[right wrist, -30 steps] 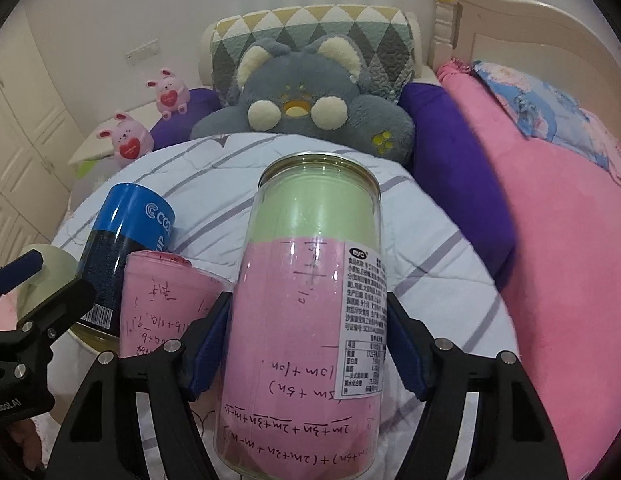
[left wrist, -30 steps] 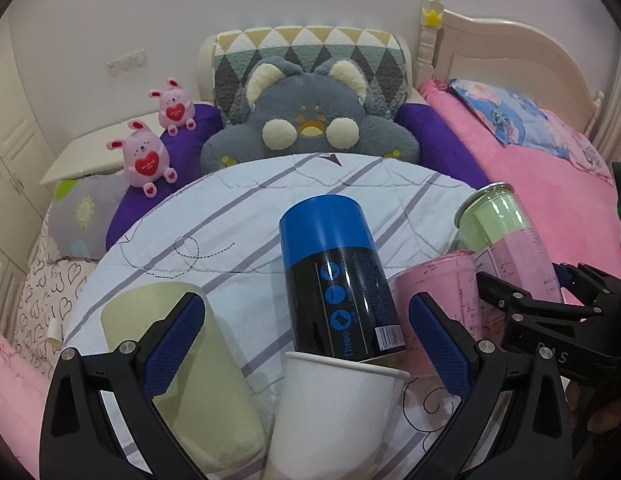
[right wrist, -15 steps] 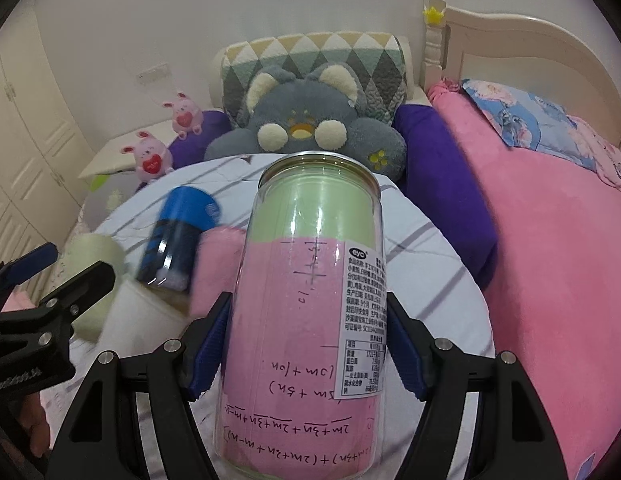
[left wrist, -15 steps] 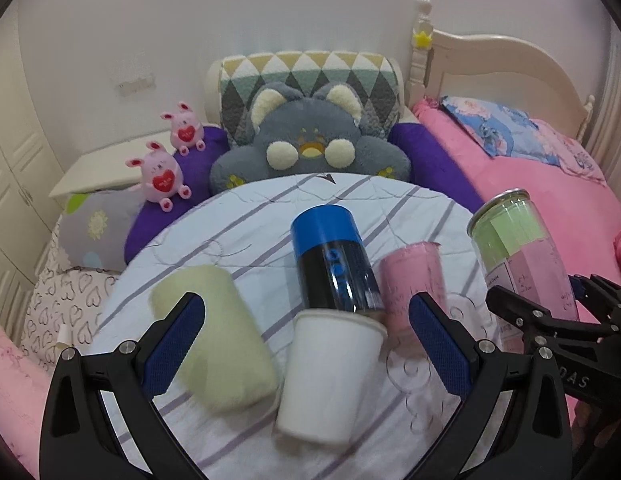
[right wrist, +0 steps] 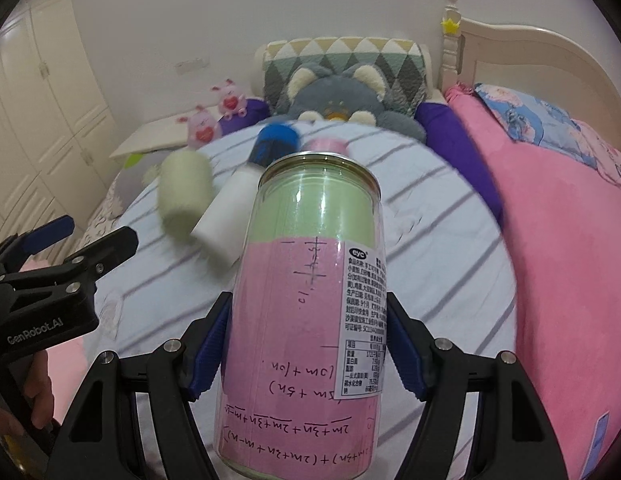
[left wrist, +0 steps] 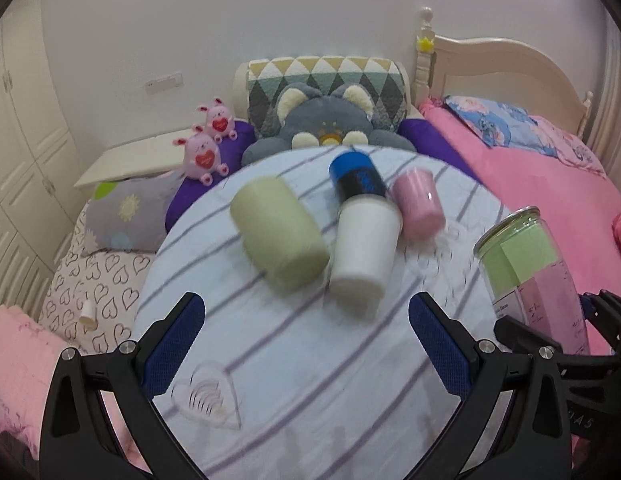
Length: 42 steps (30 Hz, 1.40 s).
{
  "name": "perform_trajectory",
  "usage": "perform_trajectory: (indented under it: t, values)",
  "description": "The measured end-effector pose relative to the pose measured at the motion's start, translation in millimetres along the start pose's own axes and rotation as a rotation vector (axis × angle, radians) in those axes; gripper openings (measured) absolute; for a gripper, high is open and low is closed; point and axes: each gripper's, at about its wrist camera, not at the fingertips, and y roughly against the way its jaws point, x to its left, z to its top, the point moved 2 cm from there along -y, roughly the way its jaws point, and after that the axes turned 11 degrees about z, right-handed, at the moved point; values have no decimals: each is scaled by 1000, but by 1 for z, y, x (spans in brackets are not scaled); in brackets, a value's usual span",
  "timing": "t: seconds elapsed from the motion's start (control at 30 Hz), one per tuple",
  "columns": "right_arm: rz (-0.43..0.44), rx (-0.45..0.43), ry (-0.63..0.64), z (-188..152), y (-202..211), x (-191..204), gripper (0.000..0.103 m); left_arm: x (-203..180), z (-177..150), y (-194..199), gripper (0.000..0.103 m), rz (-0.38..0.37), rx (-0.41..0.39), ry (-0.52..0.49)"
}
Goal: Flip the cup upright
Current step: 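Lift the canister with the right tool and carry it toward the left tool, then grasp the canister with the left tool while the right tool releases it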
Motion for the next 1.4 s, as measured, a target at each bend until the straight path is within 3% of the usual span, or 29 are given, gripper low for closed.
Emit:
perform_trajectory:
  t: [0.23,0.53,0.6,0.77,1.1,1.4]
  values:
    - [27,47,-21,-41,-11,20,73,11,-39,5,103,-6,32,-13]
    - [27,101,-43,-63,-28,32,74,13,-57,7,103,-17,44,-8]
    - [13,102,-24,-65,-28,36,81,15,-58,5,103,-15,54,-1]
    - [40,68,1,-64,-18,44,82,20,-62,4,103,-18,73,17]
    - [8,8,14,-50,6,40,82,28,-54,27,103,-14,61,60]
    - [-39,-55,-6,-29,36,-13,82,-22,-39,37,103,-3,74,46]
